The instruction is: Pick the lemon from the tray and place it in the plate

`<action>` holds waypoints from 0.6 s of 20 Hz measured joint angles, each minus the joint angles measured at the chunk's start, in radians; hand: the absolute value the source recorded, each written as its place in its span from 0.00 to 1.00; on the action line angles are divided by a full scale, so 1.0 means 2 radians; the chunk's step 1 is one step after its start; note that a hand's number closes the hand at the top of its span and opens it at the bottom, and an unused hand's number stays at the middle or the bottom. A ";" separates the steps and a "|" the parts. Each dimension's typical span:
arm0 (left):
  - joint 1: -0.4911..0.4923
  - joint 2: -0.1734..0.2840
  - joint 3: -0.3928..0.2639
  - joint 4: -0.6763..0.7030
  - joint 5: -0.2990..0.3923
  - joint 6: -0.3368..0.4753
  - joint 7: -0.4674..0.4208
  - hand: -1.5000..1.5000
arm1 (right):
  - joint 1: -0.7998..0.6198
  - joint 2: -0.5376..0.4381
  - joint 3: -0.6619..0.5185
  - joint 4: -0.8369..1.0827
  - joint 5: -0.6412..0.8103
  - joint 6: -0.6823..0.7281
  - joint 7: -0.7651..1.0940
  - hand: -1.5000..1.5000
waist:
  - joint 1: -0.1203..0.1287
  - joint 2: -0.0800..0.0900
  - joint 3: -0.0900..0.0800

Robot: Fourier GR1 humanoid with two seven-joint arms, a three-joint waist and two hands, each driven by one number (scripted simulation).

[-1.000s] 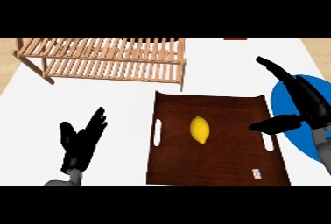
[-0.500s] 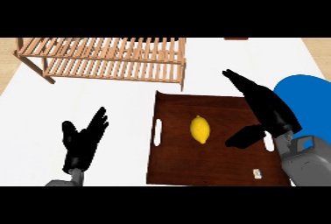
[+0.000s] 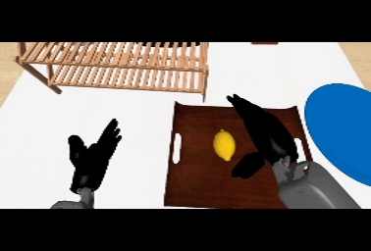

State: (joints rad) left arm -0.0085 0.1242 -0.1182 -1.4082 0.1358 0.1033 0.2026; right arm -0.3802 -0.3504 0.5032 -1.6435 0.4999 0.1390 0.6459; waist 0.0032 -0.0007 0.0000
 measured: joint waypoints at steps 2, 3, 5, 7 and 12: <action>0.001 0.003 0.003 -0.006 0.000 -0.006 0.008 0.50 | 0.005 0.013 -0.007 0.019 0.010 0.005 -0.013 0.00 | 0.000 0.000 0.000; -0.003 -0.001 0.002 -0.002 -0.004 -0.003 0.011 0.50 | 0.004 0.022 -0.010 0.020 0.014 0.013 -0.010 0.00 | 0.000 0.000 0.000; -0.001 -0.003 0.004 0.003 -0.004 -0.010 0.005 0.50 | 0.008 0.046 -0.003 0.030 0.032 0.011 -0.008 0.00 | 0.000 0.000 0.000; 0.000 -0.001 0.011 -0.006 -0.002 -0.015 0.013 0.50 | 0.013 0.057 -0.015 0.031 0.044 0.020 -0.017 0.00 | 0.000 0.000 0.000; 0.010 -0.003 0.015 -0.012 -0.005 -0.022 0.014 0.50 | 0.017 0.081 -0.012 0.049 0.093 0.023 -0.012 0.00 | 0.000 0.000 0.000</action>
State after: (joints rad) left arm 0.0109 0.1179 -0.0886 -1.4323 0.1257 0.0584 0.2304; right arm -0.3454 -0.1879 0.4785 -1.5458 0.6866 0.1849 0.6218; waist 0.0030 -0.0004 0.0001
